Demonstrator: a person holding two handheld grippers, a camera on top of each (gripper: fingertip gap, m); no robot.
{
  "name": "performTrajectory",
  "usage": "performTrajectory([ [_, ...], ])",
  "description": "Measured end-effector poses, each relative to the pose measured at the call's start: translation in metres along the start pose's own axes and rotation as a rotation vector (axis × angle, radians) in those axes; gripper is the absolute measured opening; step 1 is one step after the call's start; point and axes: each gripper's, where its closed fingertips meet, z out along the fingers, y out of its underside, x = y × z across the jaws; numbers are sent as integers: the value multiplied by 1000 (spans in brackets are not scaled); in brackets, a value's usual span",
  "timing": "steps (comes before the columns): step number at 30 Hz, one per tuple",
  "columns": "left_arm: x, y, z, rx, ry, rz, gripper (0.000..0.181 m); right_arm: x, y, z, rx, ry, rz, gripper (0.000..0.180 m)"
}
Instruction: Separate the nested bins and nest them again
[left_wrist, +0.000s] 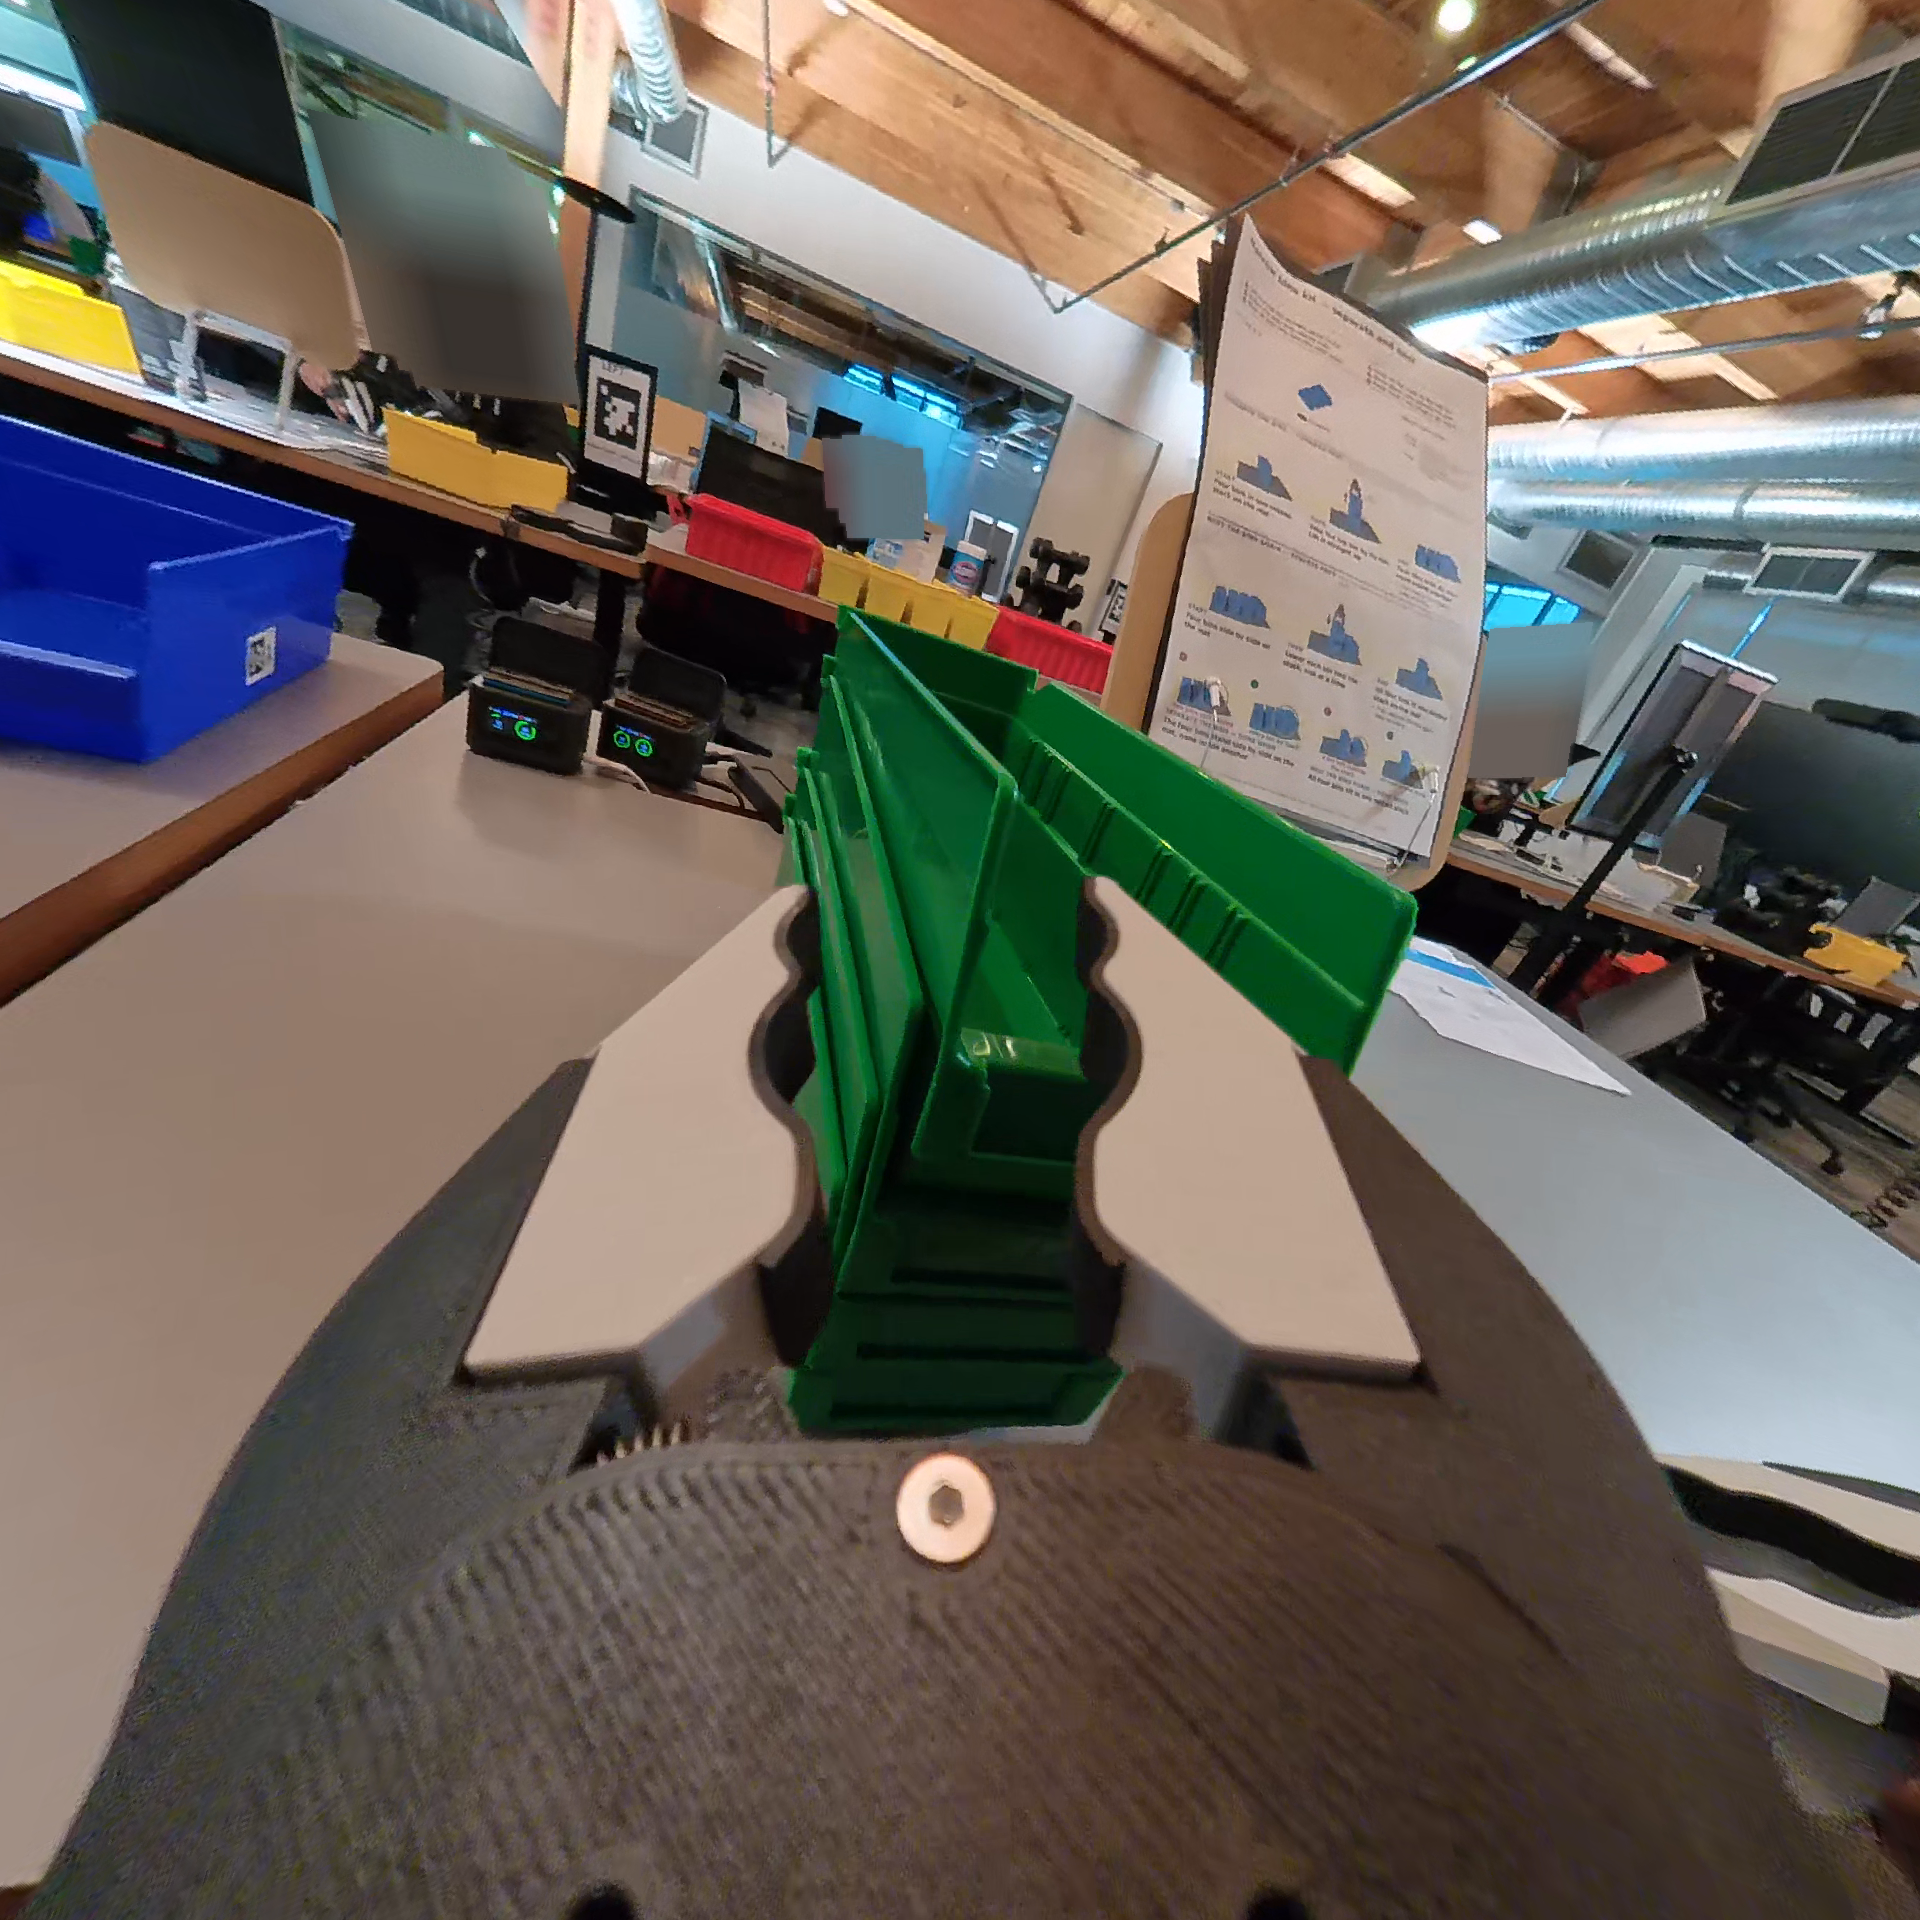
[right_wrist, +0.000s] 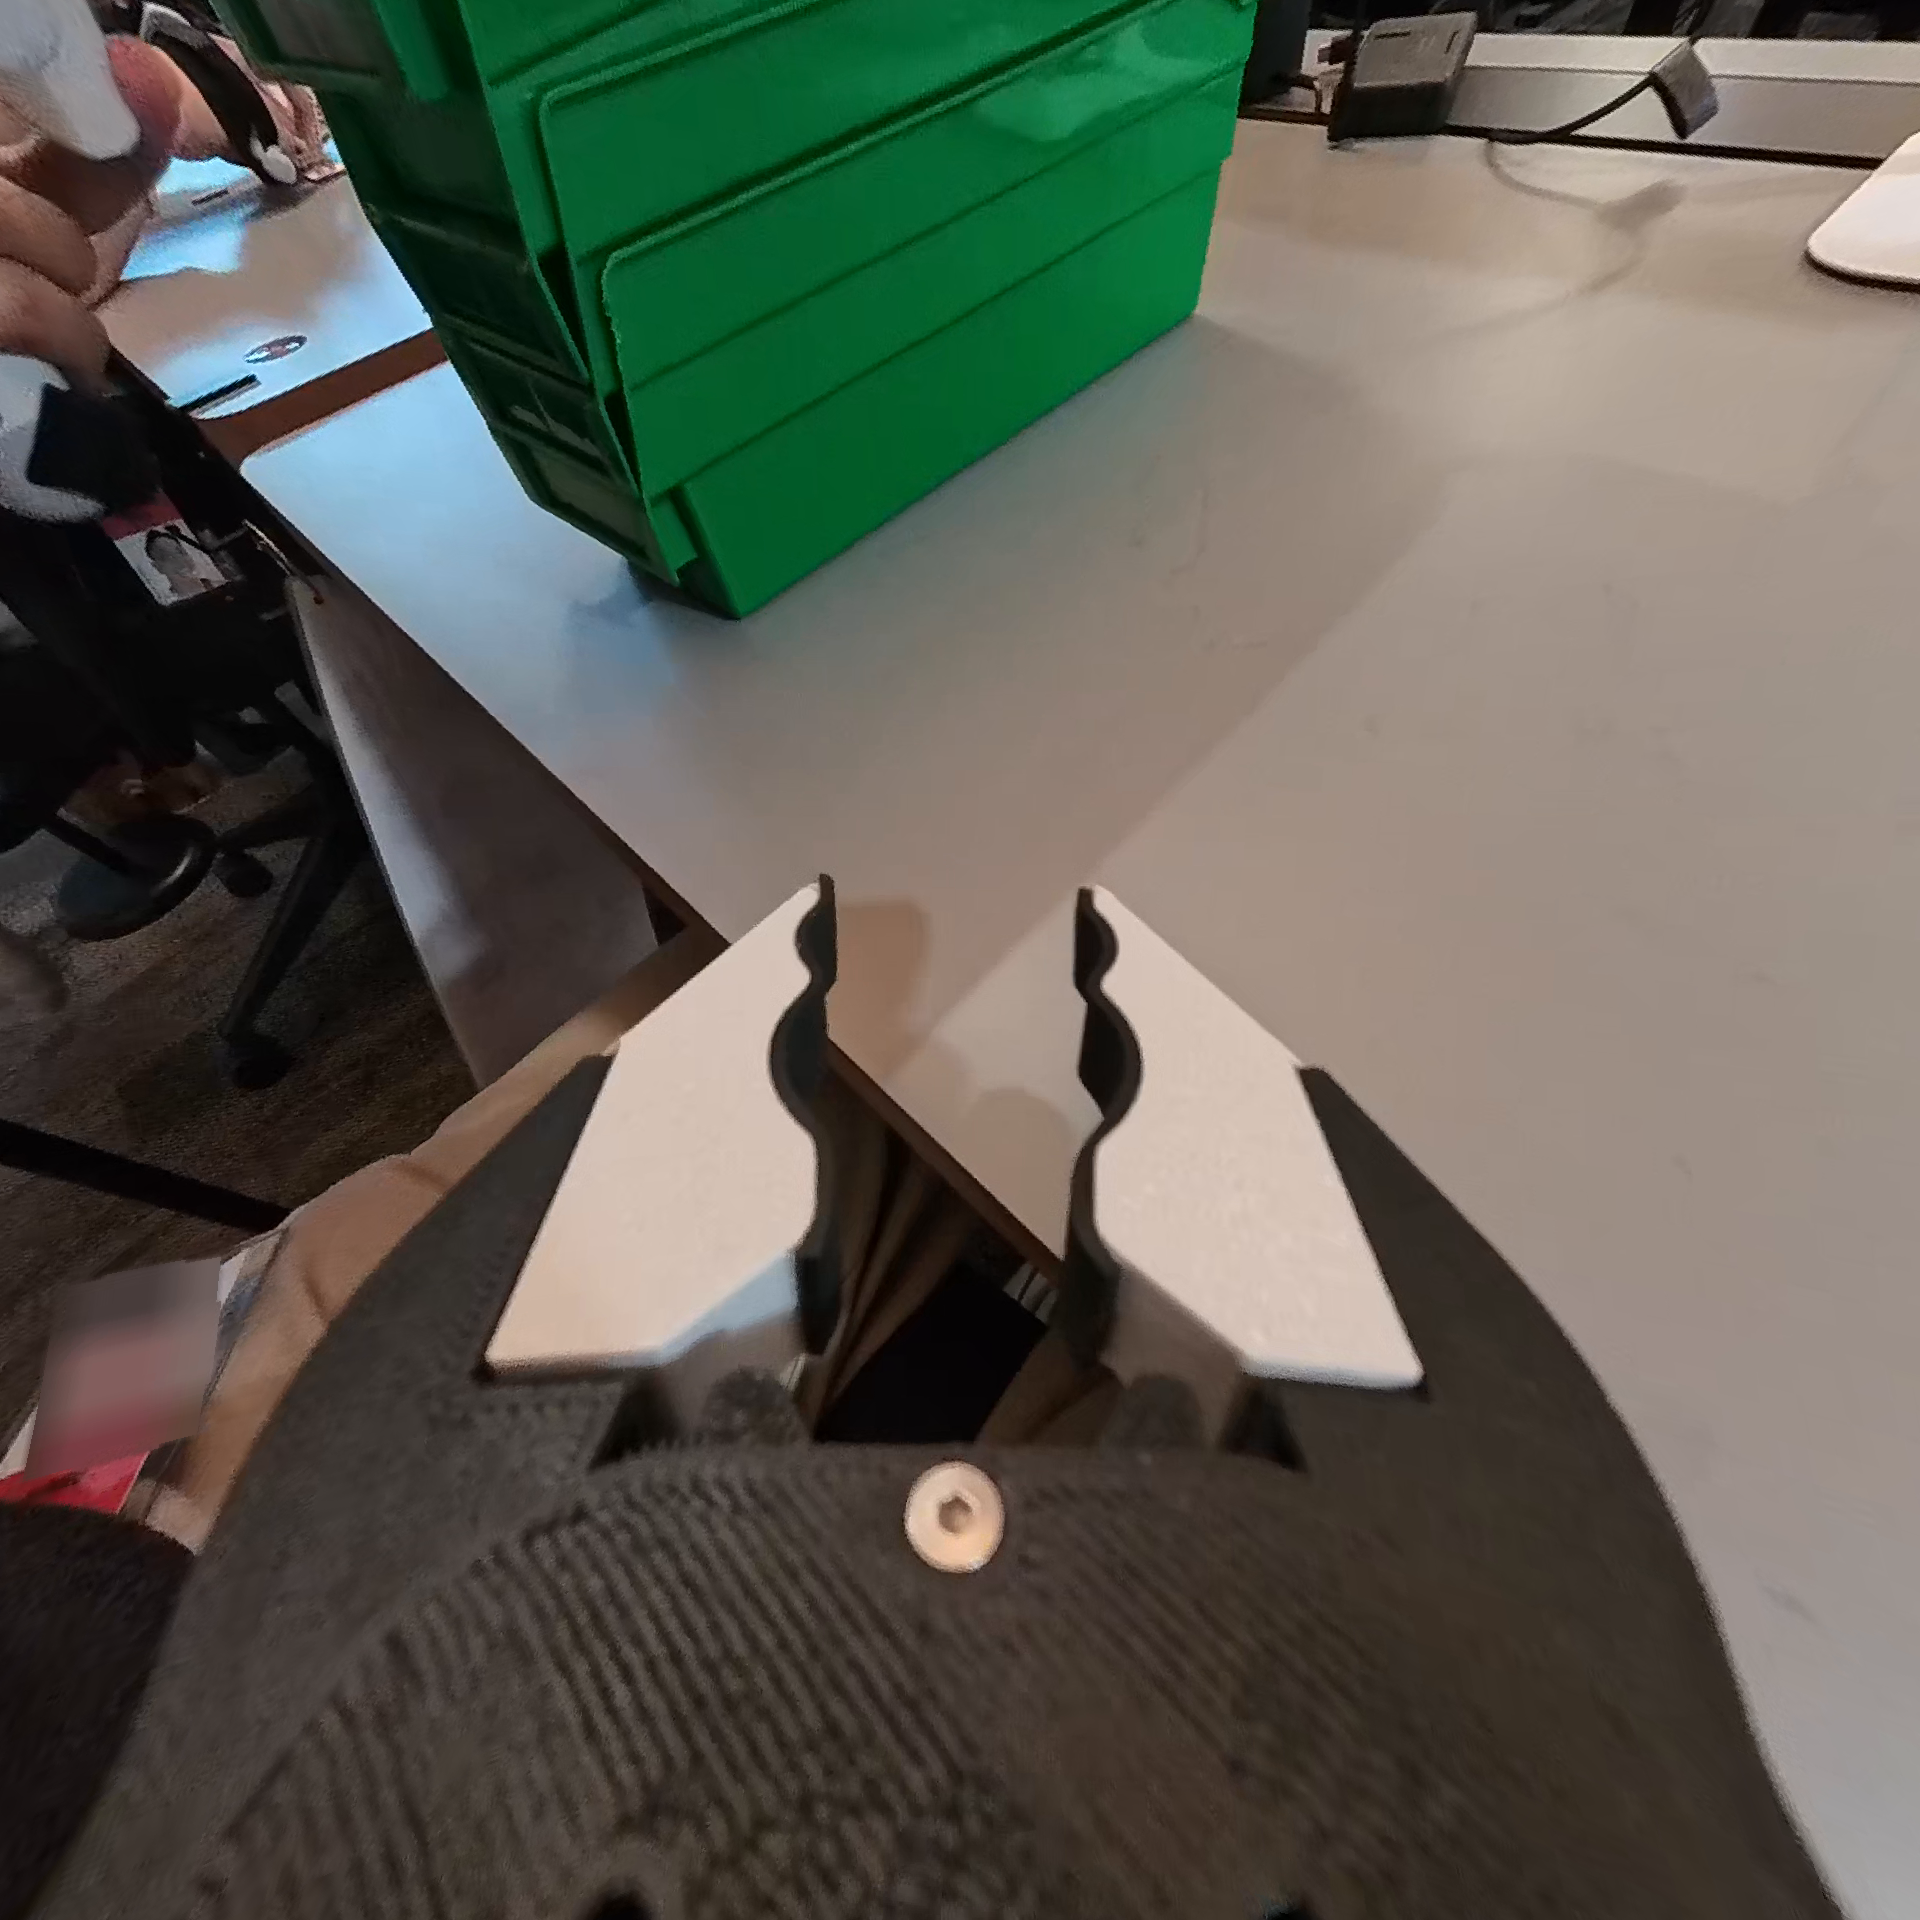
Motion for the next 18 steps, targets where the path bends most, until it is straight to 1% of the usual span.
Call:
performTrajectory([
  [3,2,5,5,-19,14,-9,39,3,1,-1,-4,10,10,46],
  [8,1,1,9,14,1,13,28,7,3,-4,-7,23,17,46],
  [18,-2,-4,22,36,4,18,26,18,6,-13,-4,67,34,46],
])
